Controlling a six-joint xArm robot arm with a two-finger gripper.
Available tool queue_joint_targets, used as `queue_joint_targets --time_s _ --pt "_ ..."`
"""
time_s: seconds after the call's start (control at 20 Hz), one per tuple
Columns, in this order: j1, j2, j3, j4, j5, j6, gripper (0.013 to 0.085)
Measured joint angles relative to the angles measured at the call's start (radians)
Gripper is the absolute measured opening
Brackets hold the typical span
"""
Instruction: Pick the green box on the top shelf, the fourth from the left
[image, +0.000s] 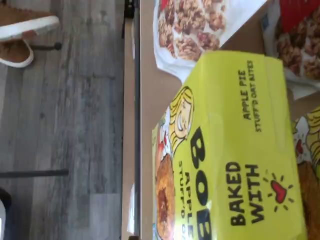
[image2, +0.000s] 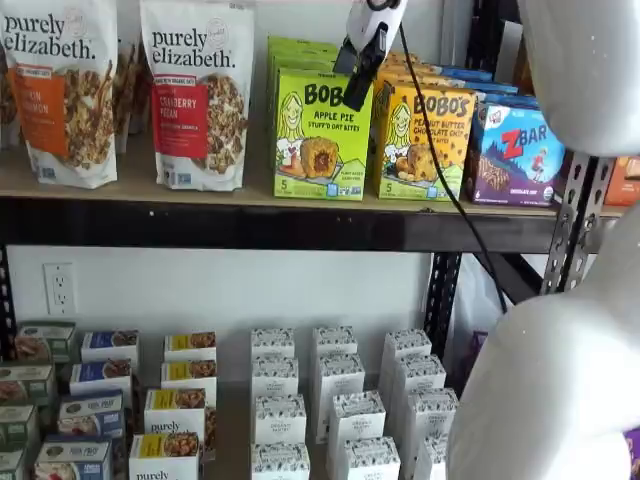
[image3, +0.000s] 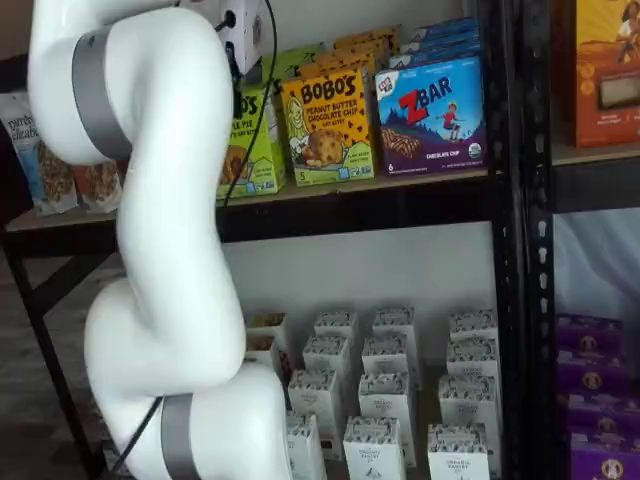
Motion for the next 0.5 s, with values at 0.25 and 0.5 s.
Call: queue_joint_targets --time_s 0.25,0.5 --pt "0.015 0.013 -0.003 -0.033 0.016 0.008 0.085" --pt "0.025 0.02 -0.001 -0.055 0.025 0.014 0.085"
